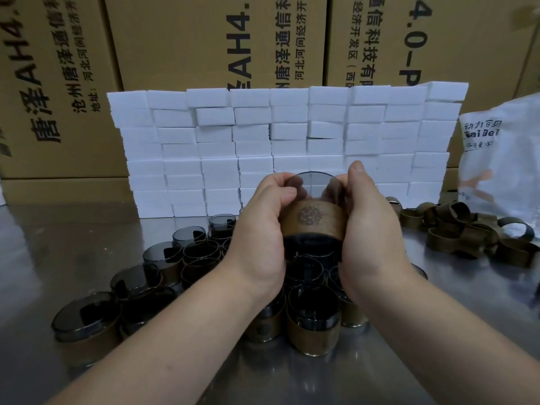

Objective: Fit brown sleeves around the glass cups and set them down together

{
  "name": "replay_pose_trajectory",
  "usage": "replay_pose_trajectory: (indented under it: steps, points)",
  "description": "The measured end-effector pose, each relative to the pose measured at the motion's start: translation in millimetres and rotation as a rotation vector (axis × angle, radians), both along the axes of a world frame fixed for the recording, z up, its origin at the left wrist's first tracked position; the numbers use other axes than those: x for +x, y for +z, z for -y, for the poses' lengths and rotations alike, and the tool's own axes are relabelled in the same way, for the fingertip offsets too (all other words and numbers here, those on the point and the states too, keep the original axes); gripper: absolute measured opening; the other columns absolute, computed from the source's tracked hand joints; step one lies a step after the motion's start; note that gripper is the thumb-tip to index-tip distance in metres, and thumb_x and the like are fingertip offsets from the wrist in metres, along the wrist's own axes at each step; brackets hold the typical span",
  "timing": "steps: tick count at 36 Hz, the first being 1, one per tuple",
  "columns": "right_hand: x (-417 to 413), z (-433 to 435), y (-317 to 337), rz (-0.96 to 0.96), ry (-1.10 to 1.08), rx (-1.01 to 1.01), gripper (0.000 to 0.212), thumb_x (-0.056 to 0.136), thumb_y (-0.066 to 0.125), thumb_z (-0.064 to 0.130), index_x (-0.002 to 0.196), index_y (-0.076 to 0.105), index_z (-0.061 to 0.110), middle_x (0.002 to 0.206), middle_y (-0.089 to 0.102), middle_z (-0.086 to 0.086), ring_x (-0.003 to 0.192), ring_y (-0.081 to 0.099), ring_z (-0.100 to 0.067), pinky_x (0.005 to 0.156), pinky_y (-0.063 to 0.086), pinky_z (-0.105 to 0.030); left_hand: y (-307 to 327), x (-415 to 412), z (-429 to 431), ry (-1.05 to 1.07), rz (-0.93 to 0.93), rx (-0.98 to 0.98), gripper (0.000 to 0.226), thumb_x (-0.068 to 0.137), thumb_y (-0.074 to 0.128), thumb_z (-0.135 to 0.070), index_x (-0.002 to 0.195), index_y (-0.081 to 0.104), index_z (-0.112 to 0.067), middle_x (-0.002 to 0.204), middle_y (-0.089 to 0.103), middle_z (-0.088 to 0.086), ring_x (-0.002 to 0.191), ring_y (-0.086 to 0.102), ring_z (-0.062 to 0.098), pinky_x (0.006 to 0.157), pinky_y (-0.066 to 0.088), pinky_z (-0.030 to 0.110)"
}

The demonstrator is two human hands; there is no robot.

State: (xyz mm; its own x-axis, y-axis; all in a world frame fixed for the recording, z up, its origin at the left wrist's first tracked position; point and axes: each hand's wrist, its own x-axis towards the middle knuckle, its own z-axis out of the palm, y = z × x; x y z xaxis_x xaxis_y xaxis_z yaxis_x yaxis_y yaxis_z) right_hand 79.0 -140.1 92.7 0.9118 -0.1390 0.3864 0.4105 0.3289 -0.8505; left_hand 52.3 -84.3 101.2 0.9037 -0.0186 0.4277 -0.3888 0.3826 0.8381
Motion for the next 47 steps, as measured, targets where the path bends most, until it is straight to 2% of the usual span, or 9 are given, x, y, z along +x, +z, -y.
replay_pose_trajectory:
  steps: [1,3,7,13,18,23,26,33,47]
  points:
    - [-5,1,9,-0.019,-0.017,0.07,0.037,0.084,0.036,0.048,0.051,0.049,0.036,0.065,0.044,0.015,0.07,0.042,-0.008,0.073,0.036,-0.032,1,3,-6,0.004,-0.03,-0.086,0.017,0.086,0.034,-0.016,0.079,0.045,-0.007,0.075,0.047,0.012,0.072,0.048,0.016,0.067,0.04,0.022]
    - [-11,15,7,0.049,-0.014,0.037,0.041,0.075,0.042,0.052,0.045,0.053,0.026,0.059,0.048,0.008,0.069,0.046,-0.019,0.07,0.039,-0.036,-3,11,-17,-0.029,-0.02,-0.141,0.01,0.081,0.044,-0.016,0.077,0.053,-0.014,0.067,0.055,-0.001,0.07,0.053,0.019,0.062,0.046,0.026]
    - [-12,14,3,0.061,-0.028,-0.02,0.042,0.074,0.043,0.051,0.043,0.052,0.025,0.057,0.046,0.007,0.068,0.043,-0.02,0.069,0.038,-0.036,-9,17,-20,-0.032,0.05,-0.05,0.011,0.066,0.05,-0.026,0.064,0.06,-0.022,0.064,0.055,-0.005,0.062,0.054,0.013,0.057,0.046,0.023]
    - [-11,15,3,0.045,-0.089,-0.079,0.043,0.076,0.041,0.05,0.043,0.048,0.023,0.048,0.04,0.012,0.059,0.038,-0.014,0.064,0.032,-0.033,-9,13,-20,0.024,0.092,0.002,0.009,0.065,0.048,-0.025,0.058,0.054,-0.024,0.063,0.046,-0.002,0.059,0.044,0.013,0.055,0.037,0.026]
    - [-13,15,4,0.043,-0.089,-0.085,0.043,0.075,0.041,0.049,0.041,0.046,0.023,0.049,0.037,0.01,0.061,0.036,-0.018,0.065,0.031,-0.036,-8,13,-23,0.024,0.11,0.075,0.01,0.067,0.047,-0.027,0.059,0.049,-0.021,0.066,0.041,0.003,0.06,0.041,0.015,0.053,0.035,0.027]
    - [-18,15,5,0.067,-0.129,-0.139,0.05,0.088,0.044,0.043,0.042,0.041,0.023,0.045,0.035,0.011,0.045,0.033,-0.007,0.049,0.033,-0.022,-8,14,-23,0.061,0.122,0.104,0.015,0.07,0.046,-0.028,0.057,0.043,-0.02,0.062,0.035,0.004,0.058,0.035,0.016,0.054,0.028,0.03]
    - [-18,15,6,0.083,-0.161,-0.156,0.044,0.096,0.043,0.032,0.054,0.038,0.019,0.044,0.03,0.011,0.04,0.029,-0.003,0.037,0.028,-0.014,-9,15,-24,0.05,0.145,0.119,0.019,0.071,0.046,-0.026,0.053,0.041,-0.022,0.055,0.035,-0.001,0.053,0.034,0.012,0.05,0.027,0.028]
    - [-18,17,6,0.096,-0.118,-0.174,0.045,0.095,0.046,0.032,0.053,0.033,0.023,0.047,0.029,0.009,0.043,0.029,-0.006,0.039,0.028,-0.015,-6,16,-26,0.001,0.223,0.14,0.032,0.077,0.047,-0.025,0.046,0.04,-0.025,0.048,0.035,-0.011,0.046,0.034,0.005,0.043,0.031,0.017]
    - [-23,16,7,0.127,-0.115,-0.219,0.052,0.098,0.042,0.029,0.047,0.031,0.027,0.044,0.029,0.01,0.042,0.028,-0.006,0.039,0.027,-0.017,-3,11,-29,-0.004,0.234,0.176,0.042,0.088,0.053,-0.029,0.048,0.041,-0.025,0.046,0.038,-0.012,0.042,0.036,0.002,0.042,0.032,0.013]
